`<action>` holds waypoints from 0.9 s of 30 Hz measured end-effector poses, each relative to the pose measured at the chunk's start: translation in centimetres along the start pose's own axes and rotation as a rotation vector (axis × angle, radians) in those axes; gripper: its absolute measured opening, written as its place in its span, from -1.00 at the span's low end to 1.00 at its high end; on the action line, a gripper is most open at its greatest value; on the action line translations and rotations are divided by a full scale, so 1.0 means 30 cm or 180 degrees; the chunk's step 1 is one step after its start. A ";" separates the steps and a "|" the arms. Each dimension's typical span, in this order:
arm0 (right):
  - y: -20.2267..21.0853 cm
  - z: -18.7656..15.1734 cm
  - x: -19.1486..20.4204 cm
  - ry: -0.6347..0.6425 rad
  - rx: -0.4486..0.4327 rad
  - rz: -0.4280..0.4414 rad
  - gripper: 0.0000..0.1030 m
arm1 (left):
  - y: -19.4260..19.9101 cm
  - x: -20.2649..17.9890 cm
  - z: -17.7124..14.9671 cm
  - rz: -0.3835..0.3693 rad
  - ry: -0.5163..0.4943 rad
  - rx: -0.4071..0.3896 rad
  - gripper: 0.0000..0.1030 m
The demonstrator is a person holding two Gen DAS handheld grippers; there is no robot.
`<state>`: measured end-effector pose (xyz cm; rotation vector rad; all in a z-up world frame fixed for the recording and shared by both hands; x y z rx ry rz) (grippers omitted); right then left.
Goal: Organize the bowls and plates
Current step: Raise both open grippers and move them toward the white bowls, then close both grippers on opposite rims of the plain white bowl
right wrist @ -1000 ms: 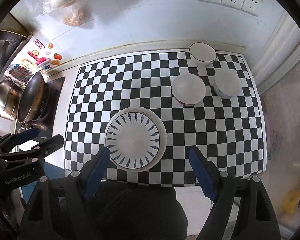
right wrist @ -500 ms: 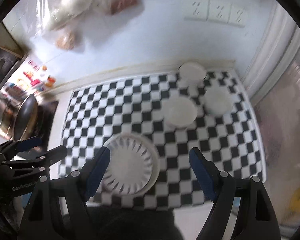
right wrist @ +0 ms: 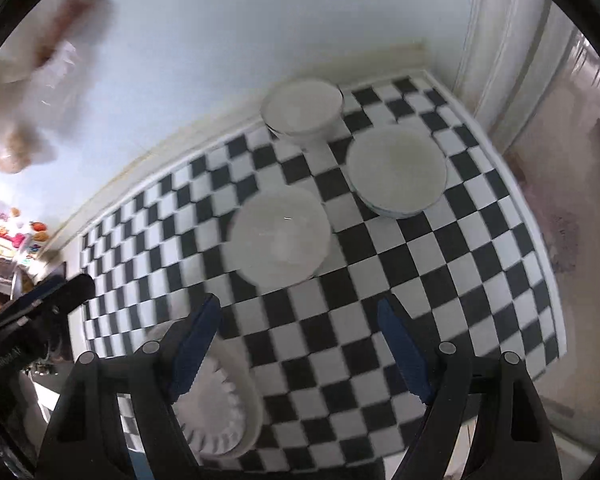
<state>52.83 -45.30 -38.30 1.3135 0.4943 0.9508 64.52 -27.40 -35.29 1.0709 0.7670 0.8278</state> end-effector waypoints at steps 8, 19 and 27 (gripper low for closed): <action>-0.375 0.103 -0.104 0.0061 0.0683 0.0216 0.38 | -0.337 -0.088 0.068 0.0094 0.0217 0.0491 0.08; -0.576 0.110 -0.082 0.0475 0.1095 0.0175 -0.73 | -0.603 -0.157 0.012 0.0035 0.0266 0.1023 -0.61; -0.511 0.081 -0.091 0.0616 0.1028 0.0179 -0.74 | -0.543 -0.238 -0.048 0.0051 0.0166 0.1015 -0.64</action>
Point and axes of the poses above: each gripper's, at about its wrist camera, not at the fingertips, and y roughly against the way its jaws point, x to its left, z to its top, the point moved 10 cm from there along -y, roughly the way its jaws point, and after that the axes turned 1 degree about x, right-handed, at the moved point
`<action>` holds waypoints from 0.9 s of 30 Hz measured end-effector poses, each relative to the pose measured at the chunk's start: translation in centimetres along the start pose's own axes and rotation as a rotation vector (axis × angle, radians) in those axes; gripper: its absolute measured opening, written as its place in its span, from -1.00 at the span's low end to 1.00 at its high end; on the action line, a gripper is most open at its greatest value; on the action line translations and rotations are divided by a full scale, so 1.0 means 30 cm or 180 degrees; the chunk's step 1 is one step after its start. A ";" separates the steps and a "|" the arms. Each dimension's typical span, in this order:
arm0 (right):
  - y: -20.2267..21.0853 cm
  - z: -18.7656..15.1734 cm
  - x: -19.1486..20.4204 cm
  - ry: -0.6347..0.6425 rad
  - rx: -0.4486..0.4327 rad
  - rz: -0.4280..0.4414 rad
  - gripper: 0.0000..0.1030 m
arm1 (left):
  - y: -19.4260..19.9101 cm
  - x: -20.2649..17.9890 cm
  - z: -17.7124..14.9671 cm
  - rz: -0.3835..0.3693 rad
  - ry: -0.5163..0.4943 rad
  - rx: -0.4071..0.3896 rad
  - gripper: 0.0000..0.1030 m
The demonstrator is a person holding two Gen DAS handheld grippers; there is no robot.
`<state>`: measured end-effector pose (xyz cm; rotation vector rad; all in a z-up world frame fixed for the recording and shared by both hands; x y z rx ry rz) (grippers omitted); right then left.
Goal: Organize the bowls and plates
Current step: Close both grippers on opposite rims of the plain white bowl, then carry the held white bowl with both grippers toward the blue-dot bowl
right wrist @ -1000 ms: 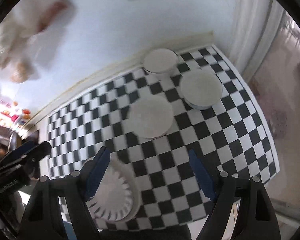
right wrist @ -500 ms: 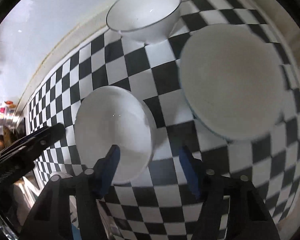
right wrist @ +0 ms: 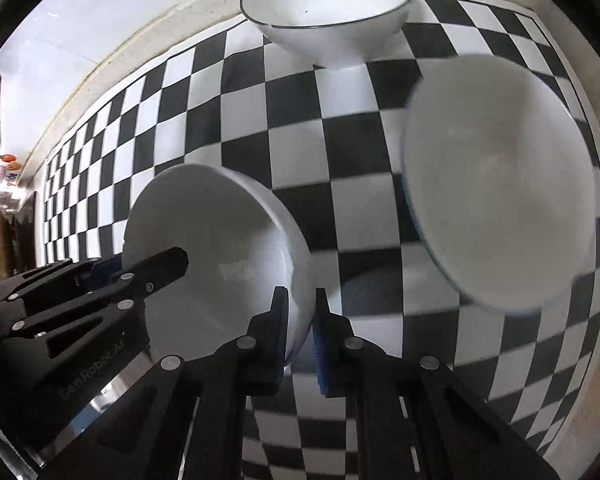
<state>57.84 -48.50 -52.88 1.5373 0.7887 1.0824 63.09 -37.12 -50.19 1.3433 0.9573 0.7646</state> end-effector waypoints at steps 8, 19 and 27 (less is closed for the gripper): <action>0.082 -0.200 -0.036 -0.0010 0.0051 0.0102 -0.75 | 0.076 -0.135 -0.200 -0.0086 -0.0154 0.0025 -0.64; 0.024 -0.448 -0.136 -0.0134 0.0292 0.0124 -0.75 | -0.037 -0.232 -0.384 -0.0151 -0.0329 0.0337 -0.64; -0.049 -0.503 -0.113 -0.0136 0.0431 0.0138 -0.75 | -0.100 -0.256 -0.381 -0.0134 -0.0333 0.0448 -0.64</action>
Point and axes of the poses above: each gripper's, at about its wrist camera, not at the fingertips, and y roughly against the way its jaws point, x to its left, z to its top, the point moved 10 cm from there along -y, roughly the way its jaws point, and after that the axes turned 1 degree about x, right-handed, at the moved point
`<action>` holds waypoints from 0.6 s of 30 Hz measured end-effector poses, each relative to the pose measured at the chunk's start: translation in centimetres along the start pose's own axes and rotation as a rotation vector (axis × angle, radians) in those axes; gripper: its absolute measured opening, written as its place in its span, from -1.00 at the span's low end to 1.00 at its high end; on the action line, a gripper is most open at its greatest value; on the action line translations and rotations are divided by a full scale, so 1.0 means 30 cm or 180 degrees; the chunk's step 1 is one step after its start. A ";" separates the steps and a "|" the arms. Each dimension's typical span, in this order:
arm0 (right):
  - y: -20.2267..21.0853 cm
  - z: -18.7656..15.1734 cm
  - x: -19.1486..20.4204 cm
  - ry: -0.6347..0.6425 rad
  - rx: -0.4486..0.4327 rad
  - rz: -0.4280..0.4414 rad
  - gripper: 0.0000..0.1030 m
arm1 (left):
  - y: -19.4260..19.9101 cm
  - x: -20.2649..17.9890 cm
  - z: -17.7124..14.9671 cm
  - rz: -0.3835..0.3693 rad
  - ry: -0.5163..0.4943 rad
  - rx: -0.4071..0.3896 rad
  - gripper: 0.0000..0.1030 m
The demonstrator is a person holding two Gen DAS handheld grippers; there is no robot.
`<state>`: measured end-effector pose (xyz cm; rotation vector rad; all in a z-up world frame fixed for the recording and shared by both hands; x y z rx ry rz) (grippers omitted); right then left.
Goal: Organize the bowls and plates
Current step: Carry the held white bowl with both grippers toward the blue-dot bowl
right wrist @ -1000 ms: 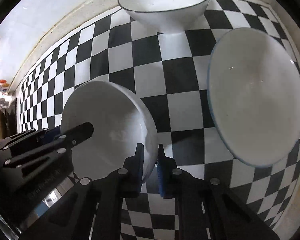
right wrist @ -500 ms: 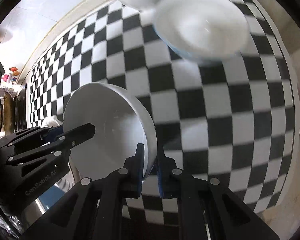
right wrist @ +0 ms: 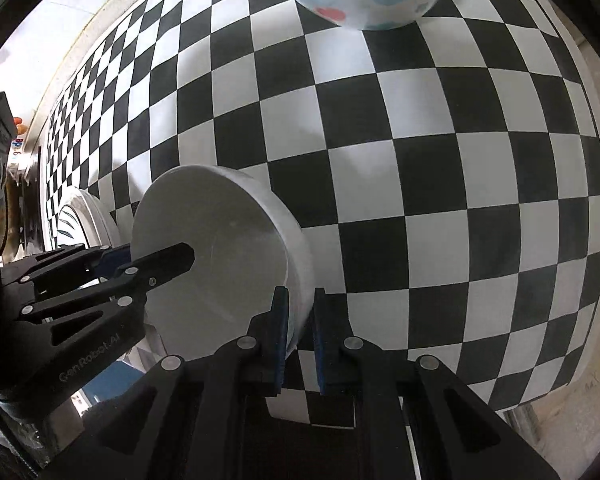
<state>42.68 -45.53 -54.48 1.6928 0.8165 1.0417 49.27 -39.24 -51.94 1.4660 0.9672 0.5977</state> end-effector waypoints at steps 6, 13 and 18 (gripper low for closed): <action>-0.003 -0.006 -0.006 -0.0024 0.0035 -0.0012 -0.75 | -0.019 -0.036 0.024 0.0021 -0.0014 -0.0004 -0.64; 0.018 0.011 -0.028 -0.0060 0.0070 0.0014 -0.75 | 0.019 -0.001 0.012 -0.0021 0.0062 0.0024 -0.62; 0.085 0.017 -0.051 -0.0070 0.0016 0.0040 -0.74 | 0.098 0.028 -0.019 0.0113 0.0079 -0.0151 -0.62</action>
Point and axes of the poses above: each gripper's, at about its wrist camera, not at the fingertips, and y roughly against the way its jaws point, x to its left, z to its top, the point moved 10 cm from there along -y, roughly the way its jaws point, and after that the axes turned 1 degree about x, right-handed, at the moved point
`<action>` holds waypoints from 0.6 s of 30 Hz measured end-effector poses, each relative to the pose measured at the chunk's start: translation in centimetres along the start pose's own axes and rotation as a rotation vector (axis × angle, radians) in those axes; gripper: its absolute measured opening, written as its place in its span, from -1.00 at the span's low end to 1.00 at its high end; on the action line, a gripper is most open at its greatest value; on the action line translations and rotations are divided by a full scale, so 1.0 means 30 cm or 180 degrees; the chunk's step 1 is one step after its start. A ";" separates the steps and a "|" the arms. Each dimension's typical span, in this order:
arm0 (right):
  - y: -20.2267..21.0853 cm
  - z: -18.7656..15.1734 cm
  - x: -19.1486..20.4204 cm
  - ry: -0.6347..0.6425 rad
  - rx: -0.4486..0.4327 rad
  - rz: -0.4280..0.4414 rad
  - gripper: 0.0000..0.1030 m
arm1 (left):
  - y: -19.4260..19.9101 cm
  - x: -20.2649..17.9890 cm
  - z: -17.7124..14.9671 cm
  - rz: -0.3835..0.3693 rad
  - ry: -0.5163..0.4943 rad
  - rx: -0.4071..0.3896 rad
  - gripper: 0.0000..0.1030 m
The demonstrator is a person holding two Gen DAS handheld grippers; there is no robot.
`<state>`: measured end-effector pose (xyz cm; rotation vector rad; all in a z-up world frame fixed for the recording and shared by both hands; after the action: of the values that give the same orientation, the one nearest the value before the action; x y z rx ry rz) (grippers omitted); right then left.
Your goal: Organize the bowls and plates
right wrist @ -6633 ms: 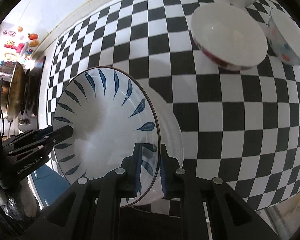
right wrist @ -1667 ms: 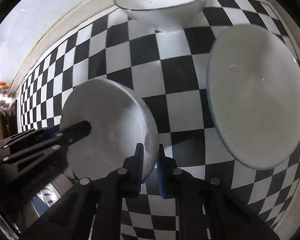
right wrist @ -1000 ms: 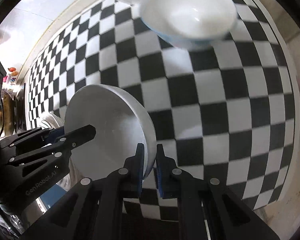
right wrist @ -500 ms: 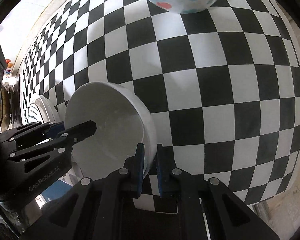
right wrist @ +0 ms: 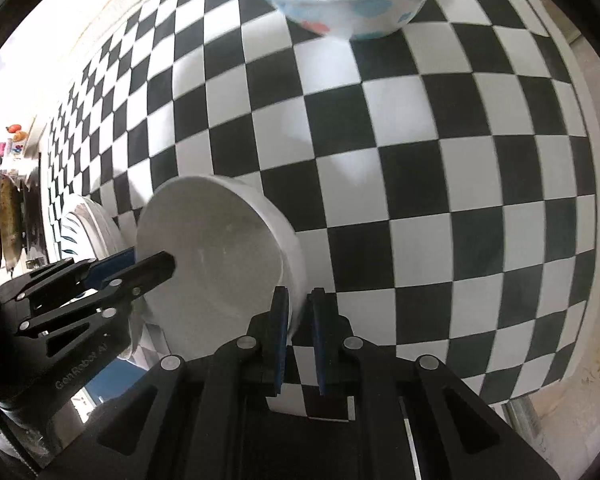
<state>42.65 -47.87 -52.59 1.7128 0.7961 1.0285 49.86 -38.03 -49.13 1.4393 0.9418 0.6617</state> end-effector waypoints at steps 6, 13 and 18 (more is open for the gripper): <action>0.170 0.022 -0.037 -0.0073 -0.0277 0.0104 -0.64 | 0.160 -0.013 0.019 0.0064 -0.0053 -0.0369 -0.60; 0.335 0.209 -0.150 -0.0242 -0.0728 0.0092 0.20 | 0.231 -0.047 0.245 -0.0207 0.0153 -0.0567 -0.44; 0.375 0.382 -0.214 -0.0371 -0.0834 0.0195 0.20 | 0.205 -0.036 0.438 -0.0408 0.0410 -0.0462 -0.44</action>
<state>50.80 -61.63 -46.03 1.5634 0.5128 1.0162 61.44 -45.40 -44.31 1.2092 1.0553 0.7189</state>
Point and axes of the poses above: each gripper's, at about its wrist camera, not at the fingertips, and y roughly against the way its jaws point, x to its left, z to its top, the point moved 10 cm from there along -y, roughly the way its jaws point, and after that the axes turned 1 degree about x, right-handed, at the moved point
